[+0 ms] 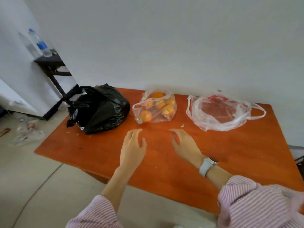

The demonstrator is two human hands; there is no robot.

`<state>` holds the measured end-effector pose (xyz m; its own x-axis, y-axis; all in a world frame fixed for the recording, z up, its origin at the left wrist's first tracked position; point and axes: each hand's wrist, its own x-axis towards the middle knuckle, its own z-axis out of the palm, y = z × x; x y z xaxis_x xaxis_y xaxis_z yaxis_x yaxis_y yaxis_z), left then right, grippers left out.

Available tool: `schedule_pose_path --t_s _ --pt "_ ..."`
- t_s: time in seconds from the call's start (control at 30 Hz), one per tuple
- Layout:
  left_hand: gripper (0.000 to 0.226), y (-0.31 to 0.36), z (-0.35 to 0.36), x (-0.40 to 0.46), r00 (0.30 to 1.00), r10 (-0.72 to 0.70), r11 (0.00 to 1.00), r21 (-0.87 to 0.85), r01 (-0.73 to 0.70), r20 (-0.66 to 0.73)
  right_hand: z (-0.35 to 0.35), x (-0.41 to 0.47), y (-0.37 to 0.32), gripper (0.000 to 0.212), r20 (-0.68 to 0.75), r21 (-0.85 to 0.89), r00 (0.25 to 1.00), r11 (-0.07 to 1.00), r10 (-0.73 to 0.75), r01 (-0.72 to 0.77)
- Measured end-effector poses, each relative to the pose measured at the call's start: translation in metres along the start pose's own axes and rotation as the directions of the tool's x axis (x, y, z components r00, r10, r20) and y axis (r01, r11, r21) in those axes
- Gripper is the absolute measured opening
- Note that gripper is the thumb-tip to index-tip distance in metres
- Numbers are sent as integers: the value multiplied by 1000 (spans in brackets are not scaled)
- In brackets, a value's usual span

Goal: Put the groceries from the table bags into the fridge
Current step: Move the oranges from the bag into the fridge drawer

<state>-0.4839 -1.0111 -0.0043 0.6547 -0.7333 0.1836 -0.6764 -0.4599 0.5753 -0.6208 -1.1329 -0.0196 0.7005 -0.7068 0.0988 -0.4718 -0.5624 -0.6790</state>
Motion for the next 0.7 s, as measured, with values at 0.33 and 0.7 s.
schedule_pose_path --t_s 0.33,0.7 --pt "27 -29 25 189 971 231 963 -159 -218 67 38 189 3 37 -56 -70 998 997 -27 23" --pt "36 -108 103 337 821 110 957 -284 66 560 50 245 70 42 293 -453 896 874 334 -178"
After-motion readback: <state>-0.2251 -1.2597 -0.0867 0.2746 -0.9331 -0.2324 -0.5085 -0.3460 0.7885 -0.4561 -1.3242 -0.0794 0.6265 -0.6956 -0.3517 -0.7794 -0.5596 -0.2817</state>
